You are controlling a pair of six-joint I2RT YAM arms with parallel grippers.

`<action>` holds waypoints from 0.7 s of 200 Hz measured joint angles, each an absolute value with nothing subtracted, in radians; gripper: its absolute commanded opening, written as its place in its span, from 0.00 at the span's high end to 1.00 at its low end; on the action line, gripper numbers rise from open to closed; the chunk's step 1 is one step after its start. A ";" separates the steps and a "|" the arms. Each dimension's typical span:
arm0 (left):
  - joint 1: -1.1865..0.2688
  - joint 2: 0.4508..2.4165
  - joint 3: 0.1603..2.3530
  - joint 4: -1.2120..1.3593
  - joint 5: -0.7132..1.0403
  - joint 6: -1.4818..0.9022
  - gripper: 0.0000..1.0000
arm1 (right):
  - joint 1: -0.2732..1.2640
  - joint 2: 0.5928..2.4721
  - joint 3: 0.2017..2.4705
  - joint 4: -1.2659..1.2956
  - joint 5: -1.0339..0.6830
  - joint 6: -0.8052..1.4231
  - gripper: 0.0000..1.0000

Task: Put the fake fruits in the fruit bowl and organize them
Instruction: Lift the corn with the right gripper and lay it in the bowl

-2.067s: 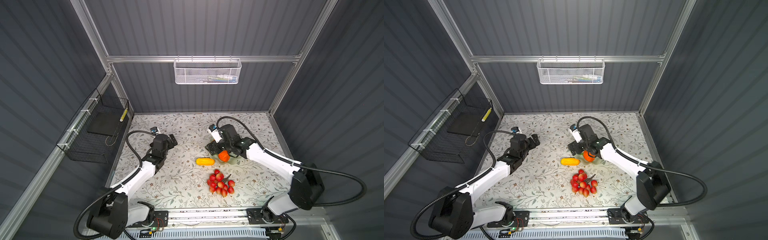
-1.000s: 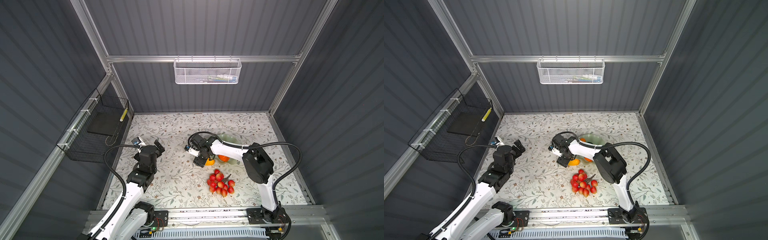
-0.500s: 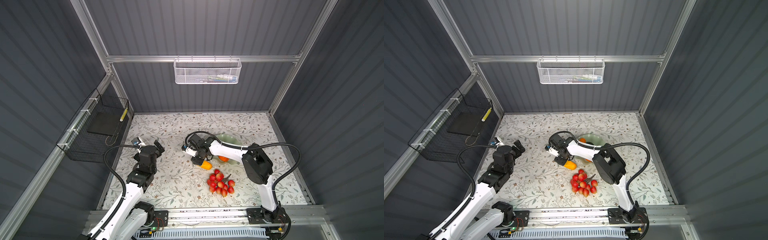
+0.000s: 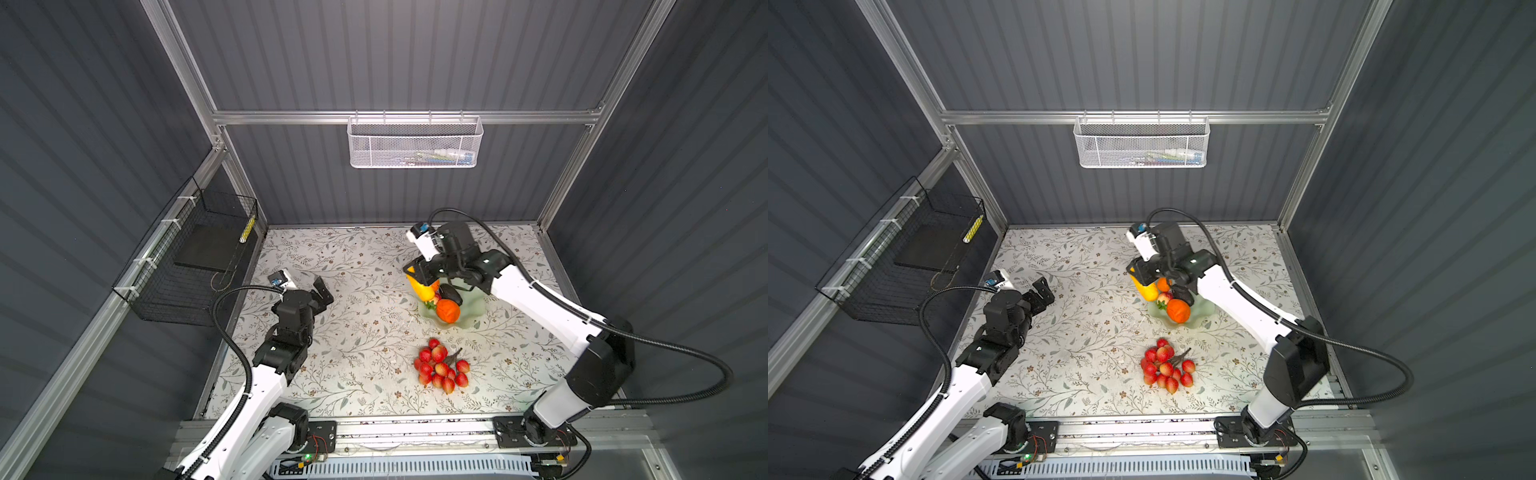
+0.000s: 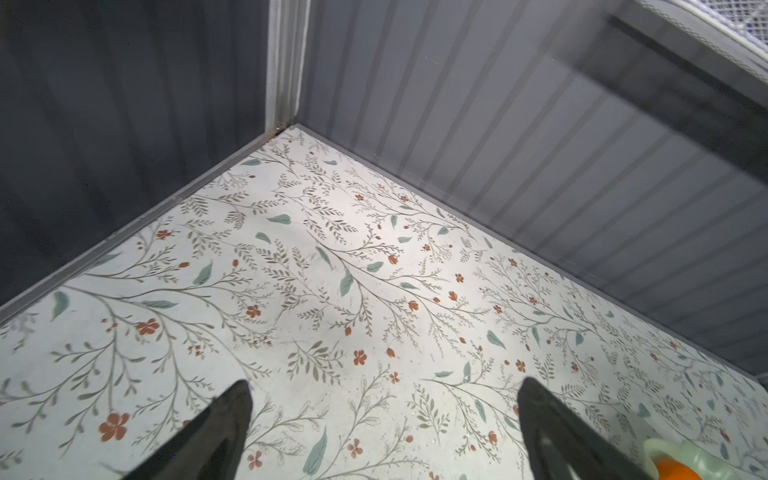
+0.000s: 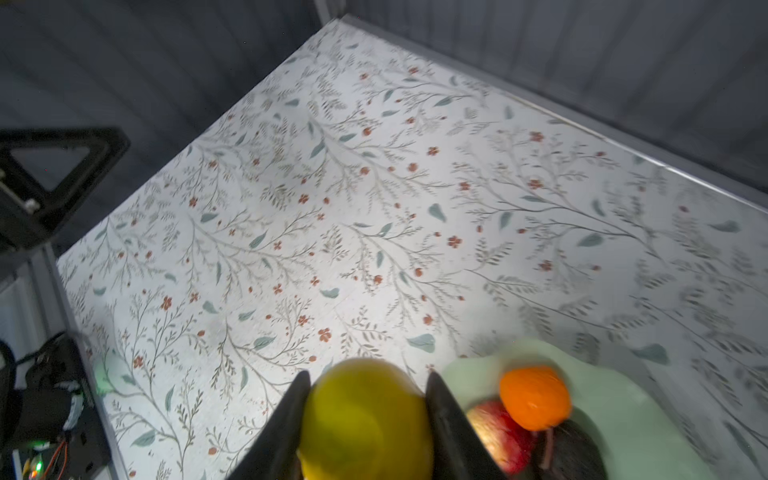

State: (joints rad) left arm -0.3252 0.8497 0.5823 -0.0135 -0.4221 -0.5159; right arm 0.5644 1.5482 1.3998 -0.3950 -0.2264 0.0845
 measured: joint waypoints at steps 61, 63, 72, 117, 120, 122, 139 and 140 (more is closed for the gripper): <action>-0.325 0.988 0.625 0.079 -0.121 -0.417 0.00 | 0.321 1.527 1.180 -0.332 -0.169 0.218 0.72; -0.325 0.992 0.628 0.082 -0.111 -0.414 0.00 | 0.316 1.529 1.176 -0.331 -0.168 0.222 0.72; -0.325 1.006 0.637 0.093 -0.074 -0.408 0.00 | 0.298 1.546 1.161 -0.319 -0.165 0.235 0.72; -0.325 1.037 0.652 0.120 0.029 -0.397 0.00 | 0.265 1.662 1.145 -0.262 -0.148 0.278 0.61; -0.325 1.037 0.652 0.119 0.031 -0.396 0.00 | 0.265 1.668 1.145 -0.259 -0.147 0.280 0.60; -0.325 1.037 0.652 0.120 0.033 -0.396 0.00 | 0.265 1.671 1.145 -0.258 -0.147 0.281 0.59; -0.325 1.037 0.652 0.120 0.045 -0.395 0.00 | 0.264 1.691 1.145 -0.249 -0.144 0.290 0.49; -0.325 1.037 0.652 0.120 0.046 -0.395 0.00 | 0.264 1.692 1.145 -0.249 -0.142 0.294 0.48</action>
